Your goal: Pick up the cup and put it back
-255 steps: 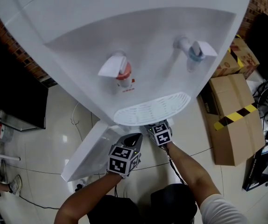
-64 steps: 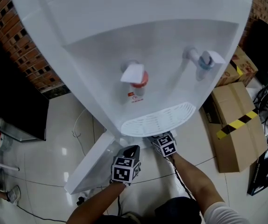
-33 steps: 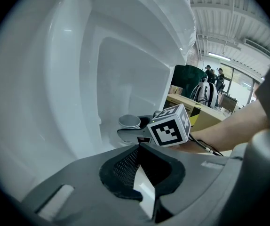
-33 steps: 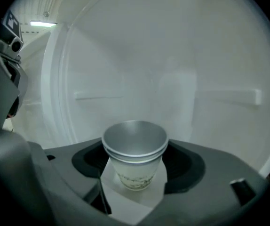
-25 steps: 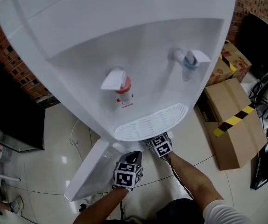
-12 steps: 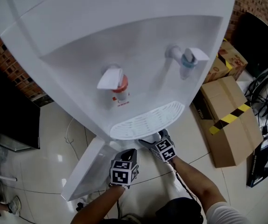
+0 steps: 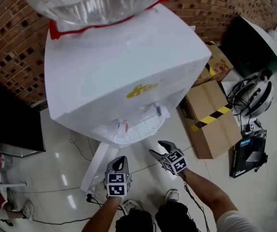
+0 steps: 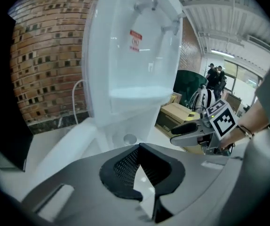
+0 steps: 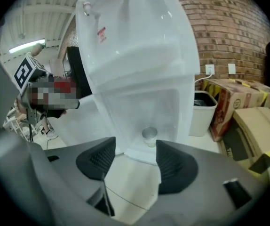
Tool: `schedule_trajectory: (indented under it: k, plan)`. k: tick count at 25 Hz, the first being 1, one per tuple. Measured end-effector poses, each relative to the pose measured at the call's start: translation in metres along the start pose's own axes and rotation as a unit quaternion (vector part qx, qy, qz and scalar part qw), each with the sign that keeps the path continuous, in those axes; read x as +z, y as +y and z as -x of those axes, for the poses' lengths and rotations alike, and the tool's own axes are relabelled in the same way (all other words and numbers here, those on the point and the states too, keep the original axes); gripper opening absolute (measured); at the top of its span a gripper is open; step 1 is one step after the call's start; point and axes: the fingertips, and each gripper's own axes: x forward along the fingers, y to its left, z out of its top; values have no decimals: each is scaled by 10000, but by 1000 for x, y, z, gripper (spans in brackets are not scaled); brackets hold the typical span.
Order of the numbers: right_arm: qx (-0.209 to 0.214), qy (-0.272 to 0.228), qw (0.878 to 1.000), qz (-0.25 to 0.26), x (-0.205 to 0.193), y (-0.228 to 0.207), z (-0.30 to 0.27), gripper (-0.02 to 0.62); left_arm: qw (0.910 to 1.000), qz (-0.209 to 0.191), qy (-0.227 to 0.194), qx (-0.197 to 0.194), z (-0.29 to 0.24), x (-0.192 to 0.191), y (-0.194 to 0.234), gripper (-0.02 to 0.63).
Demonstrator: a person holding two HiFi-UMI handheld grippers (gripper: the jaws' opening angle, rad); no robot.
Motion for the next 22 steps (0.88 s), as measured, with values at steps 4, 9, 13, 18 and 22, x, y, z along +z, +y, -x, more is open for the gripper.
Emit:
schedule_trajectory:
  k: [4,9,13,18,22]
  plan:
    - [-72,-163,9990,-412,58,32,84,199,9980,606,80,142,78,42,-21,2]
    - [-90,-341,9963,-783,148,68,205,124,9938,1029,258,325,185,92,-75,2]
    - [78,-427,9894,-1388,214,90,286,123,9890,1391,271,412,261,129,-120,2]
    - [205,-676,9841,-1628,294,101,371,47,9887,1403,-84,513,309,198,-153,2]
    - [252,-779,9877,-1336,328,133,421,6,9886,1361,-365,532,337,242,-156,2]
